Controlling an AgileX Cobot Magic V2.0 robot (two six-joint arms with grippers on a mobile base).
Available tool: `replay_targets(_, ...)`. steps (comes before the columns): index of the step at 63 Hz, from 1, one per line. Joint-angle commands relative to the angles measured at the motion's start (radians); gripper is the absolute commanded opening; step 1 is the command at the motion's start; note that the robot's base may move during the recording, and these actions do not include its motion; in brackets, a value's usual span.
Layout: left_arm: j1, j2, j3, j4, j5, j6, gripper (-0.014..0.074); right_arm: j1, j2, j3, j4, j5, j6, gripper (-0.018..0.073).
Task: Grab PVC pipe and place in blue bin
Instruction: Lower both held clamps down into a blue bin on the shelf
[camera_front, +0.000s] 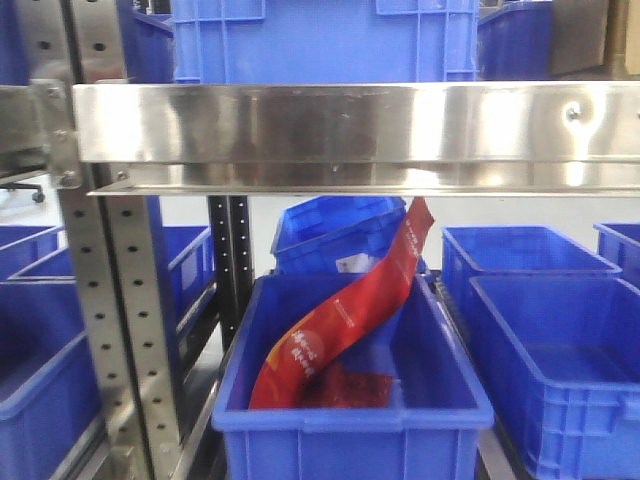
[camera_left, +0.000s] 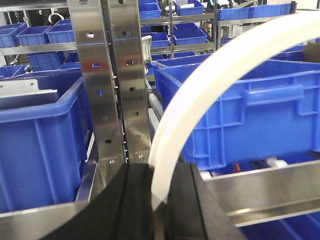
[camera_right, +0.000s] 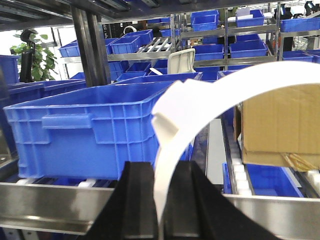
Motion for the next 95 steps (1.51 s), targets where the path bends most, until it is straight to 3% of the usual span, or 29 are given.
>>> replay_targets(1,-0.002,-0.002,-0.004,0.0,-0.029,0.0,-0.0111,-0.003,-0.002,0.001,-0.001,-0.031,-0.007,-0.0154)
replay_targets(95,-0.002,-0.002,-0.004,0.0,-0.035,0.0,-0.0111,-0.003,-0.002,0.001,-0.001,-0.031,-0.007,-0.0154)
